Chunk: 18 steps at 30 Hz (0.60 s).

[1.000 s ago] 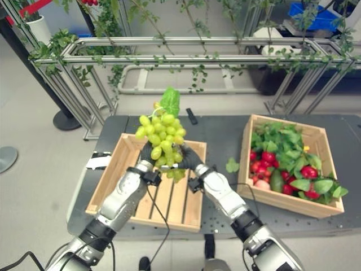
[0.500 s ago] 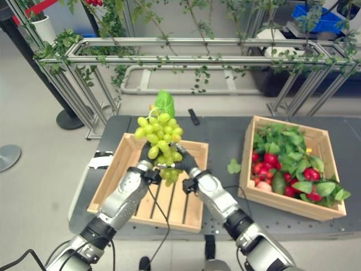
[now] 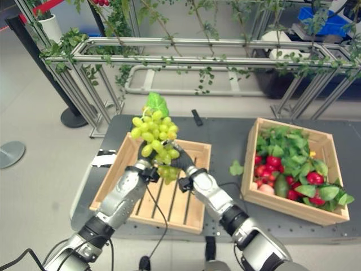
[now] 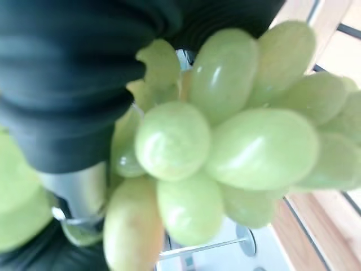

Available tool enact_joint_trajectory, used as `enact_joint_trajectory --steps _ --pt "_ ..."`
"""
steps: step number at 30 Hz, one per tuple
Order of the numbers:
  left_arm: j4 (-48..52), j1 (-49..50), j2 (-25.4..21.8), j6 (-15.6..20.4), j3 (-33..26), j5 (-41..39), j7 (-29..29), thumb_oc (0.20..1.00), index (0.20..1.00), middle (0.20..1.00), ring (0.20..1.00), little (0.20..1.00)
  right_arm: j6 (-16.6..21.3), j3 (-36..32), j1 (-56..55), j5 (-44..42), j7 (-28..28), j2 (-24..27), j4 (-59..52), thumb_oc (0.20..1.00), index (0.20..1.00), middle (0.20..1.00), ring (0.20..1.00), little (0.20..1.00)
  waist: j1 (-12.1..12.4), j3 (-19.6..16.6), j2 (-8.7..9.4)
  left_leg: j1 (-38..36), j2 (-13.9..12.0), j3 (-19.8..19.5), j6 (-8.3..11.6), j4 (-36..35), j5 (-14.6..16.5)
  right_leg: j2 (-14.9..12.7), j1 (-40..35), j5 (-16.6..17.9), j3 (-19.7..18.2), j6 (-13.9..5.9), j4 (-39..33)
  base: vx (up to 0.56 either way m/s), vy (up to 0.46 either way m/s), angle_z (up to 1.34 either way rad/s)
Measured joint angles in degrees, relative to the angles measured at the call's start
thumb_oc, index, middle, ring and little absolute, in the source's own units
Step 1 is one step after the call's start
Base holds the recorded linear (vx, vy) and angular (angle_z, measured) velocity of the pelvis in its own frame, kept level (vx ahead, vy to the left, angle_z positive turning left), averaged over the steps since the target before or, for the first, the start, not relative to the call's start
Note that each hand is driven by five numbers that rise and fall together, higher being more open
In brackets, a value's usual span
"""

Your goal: Pick up the fruits from the basket on one side to the basket on the other side

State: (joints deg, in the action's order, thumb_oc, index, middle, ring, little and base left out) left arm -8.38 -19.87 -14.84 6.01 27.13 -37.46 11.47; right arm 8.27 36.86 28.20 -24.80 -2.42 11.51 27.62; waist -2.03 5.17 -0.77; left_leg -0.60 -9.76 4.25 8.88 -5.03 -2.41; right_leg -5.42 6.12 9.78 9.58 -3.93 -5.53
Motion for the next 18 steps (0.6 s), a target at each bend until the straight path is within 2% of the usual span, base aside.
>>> enact_joint_trajectory --steps 12,14,15,16,18 --pt "0.00 -0.11 0.16 0.10 0.41 -1.00 0.69 0.200 0.200 0.200 0.200 0.200 0.28 -0.06 -0.30 0.49 -1.83 -0.18 -0.03 0.200 0.200 0.200 0.200 0.200 -0.15 -0.19 0.03 0.14 0.03 -0.37 0.09 0.00 -0.09 -0.05 -0.05 0.00 0.33 0.00 0.23 0.00 0.001 0.00" --pt "0.00 -0.11 0.28 0.26 0.49 -1.01 1.00 0.438 0.438 0.438 0.438 0.438 0.39 -0.12 -0.40 0.49 -2.07 -0.26 -0.03 0.200 0.200 0.200 0.200 0.200 -0.16 -0.21 0.04 0.13 0.03 -0.38 0.08 0.01 -0.09 -0.05 -0.06 0.00 0.33 0.00 0.23 0.00 0.000 0.00" --pt "0.00 -0.11 0.27 0.62 0.73 -1.01 1.05 0.702 0.702 0.702 0.702 0.702 0.41 -0.22 -0.41 0.45 -2.69 -0.34 -0.03 0.200 0.200 0.200 0.200 0.200 -0.15 -0.22 0.03 0.13 0.03 -0.38 0.08 0.01 -0.10 -0.04 -0.07 0.00 0.33 0.00 0.23 0.00 0.000 0.00" --pt "0.01 -0.11 0.29 0.75 0.88 -1.01 1.10 1.000 1.000 1.000 1.000 1.000 0.42 -0.33 -0.45 0.46 -3.07 -0.37 -0.03 0.200 0.200 0.200 0.200 0.200 -0.14 -0.22 0.04 0.12 0.03 -0.38 0.08 0.01 -0.10 -0.05 -0.08 0.00 0.33 0.00 0.23 0.00 0.000 0.00" --pt "0.02 -0.11 0.58 1.09 1.18 -1.00 1.42 1.000 1.000 1.000 1.000 1.000 0.42 -0.66 -0.63 0.45 -4.35 -0.46 -0.03 0.200 0.200 0.200 0.200 0.200 -0.13 -0.23 0.04 0.11 0.03 -0.39 0.07 0.01 -0.10 -0.04 -0.10 0.00 0.33 0.00 0.23 0.00 -0.015 0.00"
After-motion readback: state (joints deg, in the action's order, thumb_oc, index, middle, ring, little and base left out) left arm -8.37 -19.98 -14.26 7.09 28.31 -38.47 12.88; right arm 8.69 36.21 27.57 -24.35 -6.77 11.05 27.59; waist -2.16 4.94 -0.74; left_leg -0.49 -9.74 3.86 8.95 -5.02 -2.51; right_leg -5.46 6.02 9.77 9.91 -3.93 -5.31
